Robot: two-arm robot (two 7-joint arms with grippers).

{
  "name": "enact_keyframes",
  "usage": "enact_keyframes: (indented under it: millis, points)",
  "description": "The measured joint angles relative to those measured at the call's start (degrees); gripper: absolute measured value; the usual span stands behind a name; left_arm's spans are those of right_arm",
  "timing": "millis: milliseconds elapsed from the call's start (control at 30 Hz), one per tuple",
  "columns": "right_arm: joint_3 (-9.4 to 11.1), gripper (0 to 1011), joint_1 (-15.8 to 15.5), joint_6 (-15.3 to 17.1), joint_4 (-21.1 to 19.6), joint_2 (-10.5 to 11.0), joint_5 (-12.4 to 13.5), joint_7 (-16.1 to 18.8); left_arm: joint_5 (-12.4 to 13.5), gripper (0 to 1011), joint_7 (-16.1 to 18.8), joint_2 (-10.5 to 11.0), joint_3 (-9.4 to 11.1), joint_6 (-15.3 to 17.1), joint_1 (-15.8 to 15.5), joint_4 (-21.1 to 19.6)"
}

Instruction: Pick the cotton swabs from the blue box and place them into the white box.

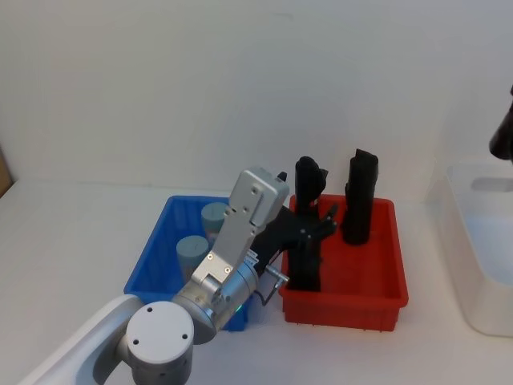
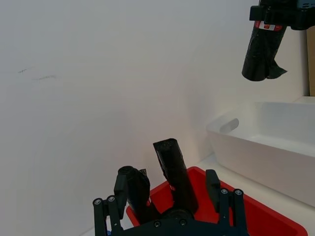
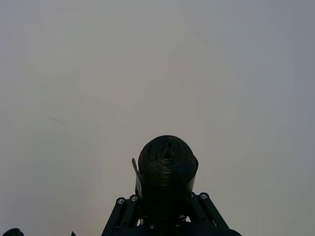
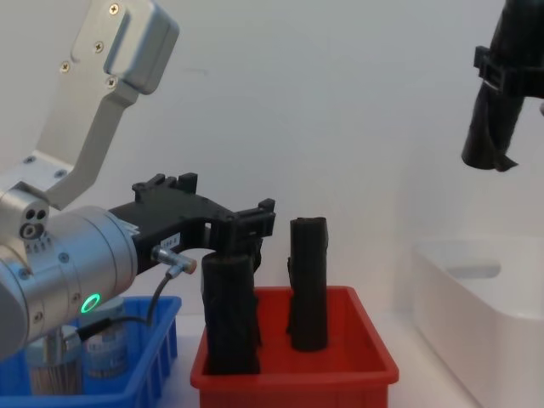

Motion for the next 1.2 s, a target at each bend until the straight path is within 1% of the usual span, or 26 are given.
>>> enact_keyframes:
  millis: [233,367,567,733,1000,1067,1100,1167,1200]
  points:
    - [0.2,363,0.0,2.8,0.2,0.2,-1.4,-0.9,0.0,1000,0.0,0.0,0.0,0.0,0.0,0.0]
    - [0.2,360,0.2,4.9,1.0,0.3,-2.2,-1.2,0.0,1000,0.0,0.0,0.0,0.0,0.0,0.0]
    - [0.1,363,0.7,7.0,2.1,0.1,-3.1,-1.0,0.0,1000,0.0,0.0,0.0,0.0,0.0,0.0]
    - [-0.2,363,1.1,8.1,3.2,-0.2,-3.6,-0.6,0.0,1000,0.0,0.0,0.0,0.0,0.0,0.0]
    - [-0.6,363,1.8,8.9,4.6,-0.7,-4.0,-0.2,0.0,1000,0.0,0.0,0.0,0.0,0.0,0.0]
    - [-0.6,381,1.8,9.0,4.8,-0.7,-4.1,-0.2,0.0,1000,0.0,0.0,0.0,0.0,0.0,0.0]
    - [-0.6,427,1.9,9.1,4.9,-0.7,-4.1,-0.1,0.0,1000,0.0,0.0,0.0,0.0,0.0,0.0]
    - [-0.7,471,2.0,9.2,5.1,-0.8,-4.2,-0.1,0.0,1000,0.0,0.0,0.0,0.0,0.0,0.0]
    - [-0.7,527,2.0,9.2,5.2,-0.8,-4.2,0.0,0.0,1000,0.0,0.0,0.0,0.0,0.0,0.0]
